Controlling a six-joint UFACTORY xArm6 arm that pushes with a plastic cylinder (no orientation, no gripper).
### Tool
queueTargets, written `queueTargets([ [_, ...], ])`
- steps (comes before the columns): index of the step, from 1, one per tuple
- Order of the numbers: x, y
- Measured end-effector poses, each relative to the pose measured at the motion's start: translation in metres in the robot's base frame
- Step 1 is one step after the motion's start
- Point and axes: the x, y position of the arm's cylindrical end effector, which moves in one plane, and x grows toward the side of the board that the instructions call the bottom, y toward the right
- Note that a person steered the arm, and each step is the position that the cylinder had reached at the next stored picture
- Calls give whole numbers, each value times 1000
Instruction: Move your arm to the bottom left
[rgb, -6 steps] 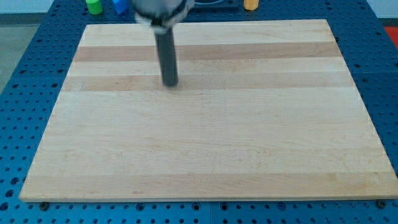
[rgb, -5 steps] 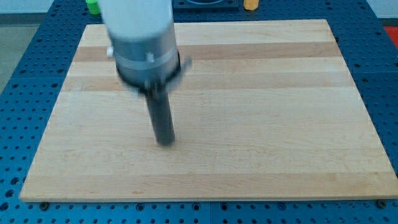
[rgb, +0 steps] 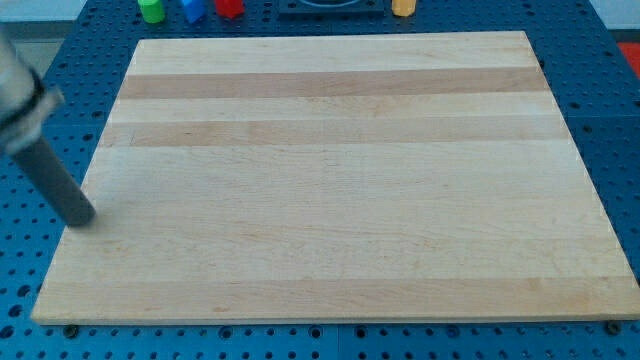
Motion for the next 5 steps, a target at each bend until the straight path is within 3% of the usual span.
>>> queueTargets([
  [1, -96, 92],
  [2, -77, 229],
  [3, -66, 130],
  [4, -136, 114],
  [5, -117, 201],
])
